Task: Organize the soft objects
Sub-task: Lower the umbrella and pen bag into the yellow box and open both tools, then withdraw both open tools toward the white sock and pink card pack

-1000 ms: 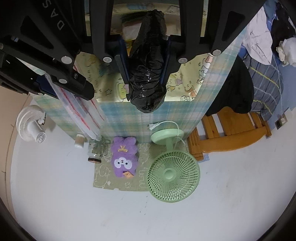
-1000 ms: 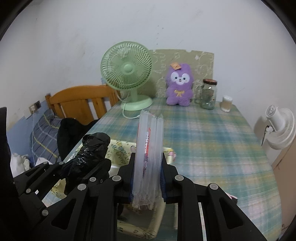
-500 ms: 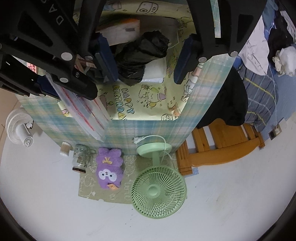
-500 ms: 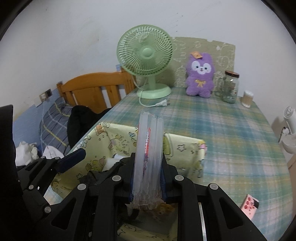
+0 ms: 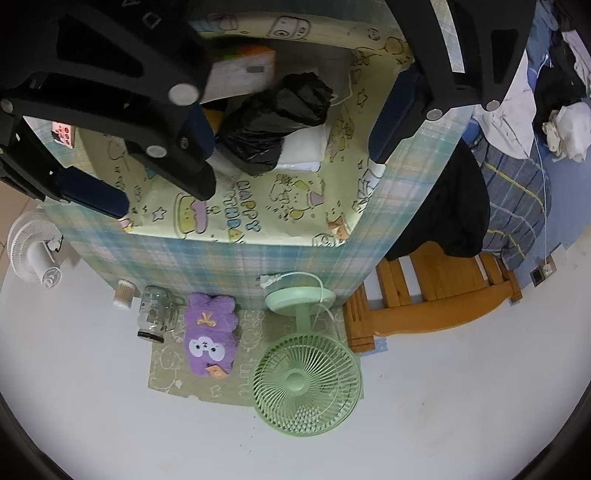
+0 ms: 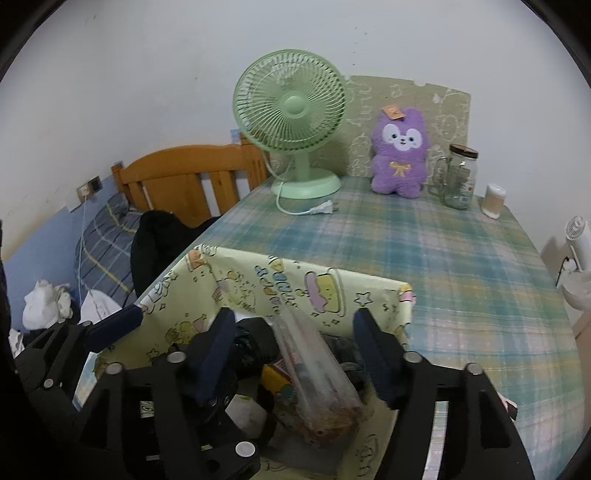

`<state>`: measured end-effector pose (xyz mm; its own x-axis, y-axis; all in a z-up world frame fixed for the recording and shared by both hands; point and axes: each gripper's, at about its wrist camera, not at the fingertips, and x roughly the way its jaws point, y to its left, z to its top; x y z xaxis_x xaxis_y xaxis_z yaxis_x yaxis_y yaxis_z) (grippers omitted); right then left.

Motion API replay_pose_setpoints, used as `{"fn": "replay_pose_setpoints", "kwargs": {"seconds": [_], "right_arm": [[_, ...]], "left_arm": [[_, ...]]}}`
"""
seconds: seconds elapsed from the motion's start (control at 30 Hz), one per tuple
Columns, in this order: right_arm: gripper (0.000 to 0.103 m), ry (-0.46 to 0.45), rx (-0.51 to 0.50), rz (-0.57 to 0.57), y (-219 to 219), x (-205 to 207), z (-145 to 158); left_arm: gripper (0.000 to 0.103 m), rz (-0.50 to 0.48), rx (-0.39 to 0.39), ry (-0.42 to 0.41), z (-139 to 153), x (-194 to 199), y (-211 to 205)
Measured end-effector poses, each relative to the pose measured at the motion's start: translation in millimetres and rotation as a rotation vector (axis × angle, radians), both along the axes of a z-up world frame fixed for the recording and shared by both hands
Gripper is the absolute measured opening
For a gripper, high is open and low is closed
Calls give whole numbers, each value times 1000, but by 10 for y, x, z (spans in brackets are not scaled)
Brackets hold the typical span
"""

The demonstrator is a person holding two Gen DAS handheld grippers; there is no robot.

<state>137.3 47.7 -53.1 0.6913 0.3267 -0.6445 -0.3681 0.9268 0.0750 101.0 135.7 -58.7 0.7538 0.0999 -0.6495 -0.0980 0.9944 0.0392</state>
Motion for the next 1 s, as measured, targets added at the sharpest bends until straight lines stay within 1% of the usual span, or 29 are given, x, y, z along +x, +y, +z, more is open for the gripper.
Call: {"fn": "replay_pose_setpoints", "kwargs": {"seconds": [0.13,0.2,0.37,0.53,0.73,1.0], "right_arm": [[90,-28,-15,-35,-102,-35,53],[93,-35,-17,-49,-155,-57,79],[96,-59,-10,-77,-286,-130,170],[99,-79,10,-86,-418,-215,279],[101,-92,26,-90,-562,-315,404],[101,-132,22,-91,-739,-497,611]], "left_arm": [[94,-26,-6,-7,40,-17,-101],[96,-37,-4,-11,65,-40,-153],[103,-39,7,-36,153,-112,-265],[103,-72,-24,-55,254,-188,-384],[103,-47,2,-100,399,-335,-537],[103,-46,-12,-145,562,-507,-702]]}}
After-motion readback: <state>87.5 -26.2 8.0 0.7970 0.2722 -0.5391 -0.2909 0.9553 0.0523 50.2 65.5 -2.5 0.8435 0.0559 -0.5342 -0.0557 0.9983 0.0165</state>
